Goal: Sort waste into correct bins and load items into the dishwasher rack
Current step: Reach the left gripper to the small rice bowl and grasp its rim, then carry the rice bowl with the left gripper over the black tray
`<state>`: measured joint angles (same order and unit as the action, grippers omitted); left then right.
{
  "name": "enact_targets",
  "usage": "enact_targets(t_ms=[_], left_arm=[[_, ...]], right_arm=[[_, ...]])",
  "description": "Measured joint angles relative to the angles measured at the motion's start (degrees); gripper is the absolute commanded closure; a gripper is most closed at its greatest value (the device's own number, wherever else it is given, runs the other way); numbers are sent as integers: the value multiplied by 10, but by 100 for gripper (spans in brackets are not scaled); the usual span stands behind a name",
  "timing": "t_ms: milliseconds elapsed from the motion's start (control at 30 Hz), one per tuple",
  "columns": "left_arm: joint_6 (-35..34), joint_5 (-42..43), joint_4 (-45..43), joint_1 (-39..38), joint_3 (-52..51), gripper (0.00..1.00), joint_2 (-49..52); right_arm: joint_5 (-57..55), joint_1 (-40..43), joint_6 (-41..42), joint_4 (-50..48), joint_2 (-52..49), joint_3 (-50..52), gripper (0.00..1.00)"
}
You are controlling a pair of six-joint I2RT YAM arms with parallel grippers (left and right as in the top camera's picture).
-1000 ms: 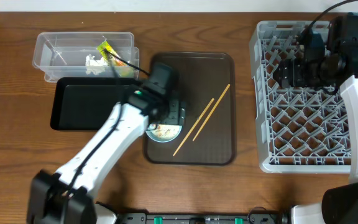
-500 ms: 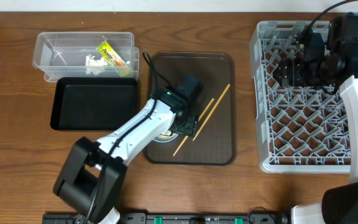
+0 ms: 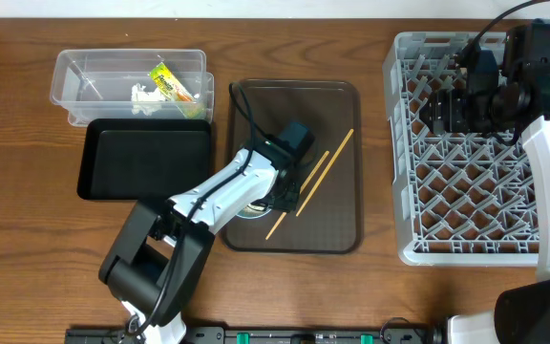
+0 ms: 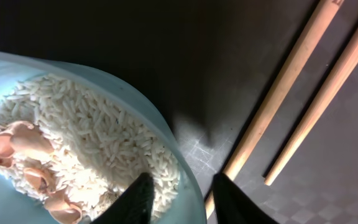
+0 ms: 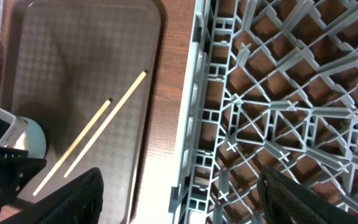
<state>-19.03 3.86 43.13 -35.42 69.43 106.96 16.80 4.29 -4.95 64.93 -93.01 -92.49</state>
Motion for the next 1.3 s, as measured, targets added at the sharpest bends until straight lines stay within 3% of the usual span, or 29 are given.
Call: enact_targets(t_ms=[267,533,1300], left_arm=[[0,0,-1,0,0,85,1],[1,-8,-3,0,0,93,1],[9,-10,59,0,38,94,-14]], right_arm=[[0,0,0,0,0,0,24],[0,0,0,0,0,0,24],[0,0,0,2,0,0,25]])
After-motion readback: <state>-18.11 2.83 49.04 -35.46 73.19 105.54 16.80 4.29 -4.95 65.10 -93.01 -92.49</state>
